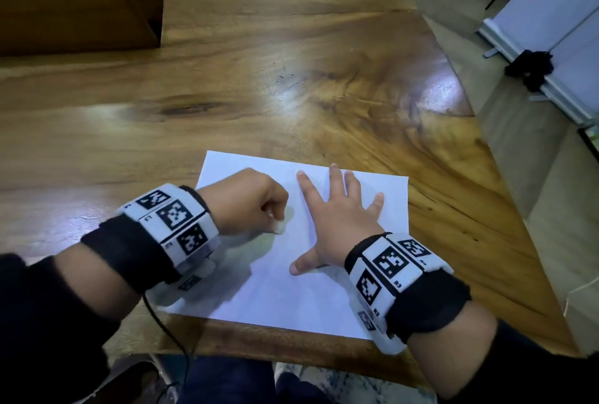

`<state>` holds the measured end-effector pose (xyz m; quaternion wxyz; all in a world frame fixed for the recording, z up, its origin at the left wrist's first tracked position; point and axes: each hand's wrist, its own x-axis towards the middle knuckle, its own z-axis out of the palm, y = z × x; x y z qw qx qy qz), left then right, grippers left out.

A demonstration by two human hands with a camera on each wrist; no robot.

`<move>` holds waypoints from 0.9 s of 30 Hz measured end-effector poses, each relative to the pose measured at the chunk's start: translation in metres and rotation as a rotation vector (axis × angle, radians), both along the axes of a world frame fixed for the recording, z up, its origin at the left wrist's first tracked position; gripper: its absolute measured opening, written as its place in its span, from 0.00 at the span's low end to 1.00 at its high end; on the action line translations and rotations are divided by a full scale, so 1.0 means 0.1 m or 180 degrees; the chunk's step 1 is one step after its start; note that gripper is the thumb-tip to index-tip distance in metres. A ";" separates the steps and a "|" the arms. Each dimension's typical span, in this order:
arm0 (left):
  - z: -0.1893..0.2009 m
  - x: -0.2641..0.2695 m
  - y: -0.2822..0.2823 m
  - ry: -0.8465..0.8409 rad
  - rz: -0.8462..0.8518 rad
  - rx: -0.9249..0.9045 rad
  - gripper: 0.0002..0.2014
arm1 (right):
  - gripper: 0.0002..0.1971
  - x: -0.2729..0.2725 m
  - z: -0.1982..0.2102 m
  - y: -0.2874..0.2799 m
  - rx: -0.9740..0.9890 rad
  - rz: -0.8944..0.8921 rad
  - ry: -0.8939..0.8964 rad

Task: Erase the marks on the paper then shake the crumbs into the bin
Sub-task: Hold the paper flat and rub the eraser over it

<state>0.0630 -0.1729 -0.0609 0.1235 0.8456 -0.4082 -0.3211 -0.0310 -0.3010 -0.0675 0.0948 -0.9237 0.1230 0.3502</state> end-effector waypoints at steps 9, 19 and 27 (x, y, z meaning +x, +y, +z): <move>-0.09 0.19 -0.26 -0.0451 0.1193 -0.0531 0.02 | 0.72 0.01 0.01 0.00 0.0002 -0.0053 0.0036; 0.01 0.29 -0.37 -0.0409 0.1086 -0.0517 0.02 | 0.72 0.02 0.03 0.01 -0.0009 -0.0064 0.0072; 0.05 0.27 -0.35 -0.0286 0.0732 -0.0287 0.05 | 0.72 0.03 0.03 0.01 -0.0026 -0.0049 0.0098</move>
